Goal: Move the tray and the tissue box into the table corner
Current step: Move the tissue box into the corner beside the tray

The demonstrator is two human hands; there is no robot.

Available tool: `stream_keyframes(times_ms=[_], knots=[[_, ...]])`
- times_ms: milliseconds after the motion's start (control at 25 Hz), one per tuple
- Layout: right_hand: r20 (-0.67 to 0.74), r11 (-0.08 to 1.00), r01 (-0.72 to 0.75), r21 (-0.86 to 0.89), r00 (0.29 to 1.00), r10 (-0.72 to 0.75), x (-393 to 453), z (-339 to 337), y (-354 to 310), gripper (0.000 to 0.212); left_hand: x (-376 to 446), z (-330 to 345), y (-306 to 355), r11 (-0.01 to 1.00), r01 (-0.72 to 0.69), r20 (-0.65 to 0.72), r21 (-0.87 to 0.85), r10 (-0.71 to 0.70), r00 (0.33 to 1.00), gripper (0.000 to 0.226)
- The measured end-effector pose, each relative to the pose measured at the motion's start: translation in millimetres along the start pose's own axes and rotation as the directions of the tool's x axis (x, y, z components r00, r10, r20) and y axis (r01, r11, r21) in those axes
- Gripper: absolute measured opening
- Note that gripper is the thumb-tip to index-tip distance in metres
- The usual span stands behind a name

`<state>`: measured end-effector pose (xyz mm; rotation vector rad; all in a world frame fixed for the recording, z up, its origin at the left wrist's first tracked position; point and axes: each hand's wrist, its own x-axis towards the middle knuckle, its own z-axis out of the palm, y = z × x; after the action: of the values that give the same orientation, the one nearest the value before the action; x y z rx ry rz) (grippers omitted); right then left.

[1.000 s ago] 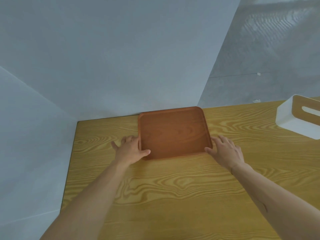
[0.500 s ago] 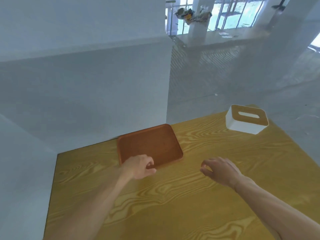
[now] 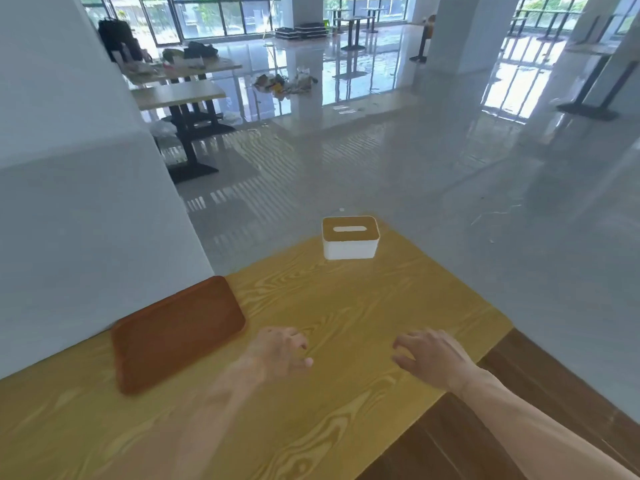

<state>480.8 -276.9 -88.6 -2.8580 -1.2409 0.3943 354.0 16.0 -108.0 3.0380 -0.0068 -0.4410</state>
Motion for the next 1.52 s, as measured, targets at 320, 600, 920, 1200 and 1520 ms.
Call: stream_keyframes(times_ms=[320,600,920,1200,1520], knots=[[-0.015,0.992,-0.116,0.05,0.993,0.117,-82.3,1.5,104.6,0.04,51.0,-0.8,102.7,0.996,-0.053,0.093,0.074,0.046,0.995,0.05],[0.028,0.988,-0.104,0.111,0.994,0.101,-59.6,5.7,134.3,0.042,89.8,-7.7,106.3,0.999,-0.031,0.112,0.028,0.028,0.993,0.052],[0.062,0.998,0.051,0.033,0.997,-0.053,51.0,-5.1,165.5,0.042,157.4,-16.3,60.1,0.994,0.067,0.078,-0.084,-0.061,0.995,0.052],[-0.154,0.979,0.203,0.013,0.968,-0.199,173.1,-14.0,169.3,0.042,212.6,-15.3,1.0,0.986,0.153,0.023,-0.073,-0.152,0.988,0.064],[-0.144,0.953,0.301,0.01,0.944,-0.297,299.8,-25.1,174.1,0.066,291.8,-29.2,-52.2,0.967,0.238,-0.105,-0.092,-0.247,0.963,0.079]])
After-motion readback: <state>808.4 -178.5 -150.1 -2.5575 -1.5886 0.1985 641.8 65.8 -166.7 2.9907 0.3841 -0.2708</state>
